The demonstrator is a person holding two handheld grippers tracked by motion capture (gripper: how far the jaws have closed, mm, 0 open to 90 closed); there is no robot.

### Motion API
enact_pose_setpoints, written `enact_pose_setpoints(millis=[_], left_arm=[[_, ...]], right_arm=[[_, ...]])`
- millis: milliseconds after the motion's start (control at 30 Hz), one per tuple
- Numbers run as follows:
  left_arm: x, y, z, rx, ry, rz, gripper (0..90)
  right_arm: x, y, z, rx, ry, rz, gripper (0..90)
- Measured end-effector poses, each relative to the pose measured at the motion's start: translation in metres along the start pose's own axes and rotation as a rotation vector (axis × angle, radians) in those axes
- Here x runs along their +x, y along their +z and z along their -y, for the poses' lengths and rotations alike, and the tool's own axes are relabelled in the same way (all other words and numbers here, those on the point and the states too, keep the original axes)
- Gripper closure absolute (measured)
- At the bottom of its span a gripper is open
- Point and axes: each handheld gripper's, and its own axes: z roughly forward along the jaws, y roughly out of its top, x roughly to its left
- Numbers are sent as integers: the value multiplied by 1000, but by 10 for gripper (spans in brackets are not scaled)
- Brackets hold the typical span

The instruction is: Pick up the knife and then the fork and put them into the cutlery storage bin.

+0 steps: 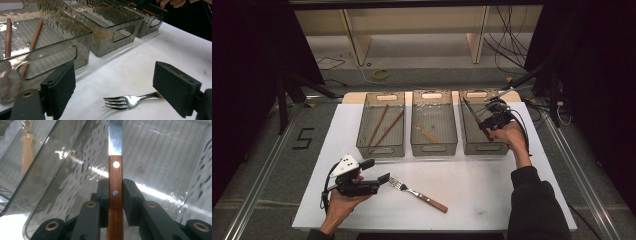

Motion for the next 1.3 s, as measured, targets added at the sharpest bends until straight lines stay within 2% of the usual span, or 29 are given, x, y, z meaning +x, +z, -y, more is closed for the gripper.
enact_pose_setpoints(millis=[67, 100, 167, 333, 533, 667, 967, 1100, 1300], left_arm=[[0, 0, 0, 1, 0, 1, 177], [0, 0, 0, 1, 1, 1, 177], [0, 0, 0, 0, 0, 1, 177], [0, 0, 0, 1, 0, 1, 177], [0, 0, 0, 1, 0, 0, 177], [0, 0, 0, 2, 0, 0, 177], [0, 0, 0, 2, 2, -1, 177], [1, 1, 1, 3, 3, -3, 177], [1, 0, 1, 3, 2, -3, 177]], right_arm=[[1, 2, -1, 8, 5, 7, 756], [1, 2, -1, 9, 8, 9, 703], [3, 0, -2, -11, 9, -21, 626], [10, -9, -3, -66, -31, -48, 549], [28, -22, -1, -103, -98, -83, 491], [43, -30, 1, -124, -145, -103, 447], [82, -46, 18, -173, -251, -144, 426], [99, -45, 28, -182, -293, -176, 415], [124, -38, 43, -165, -346, -221, 395]])
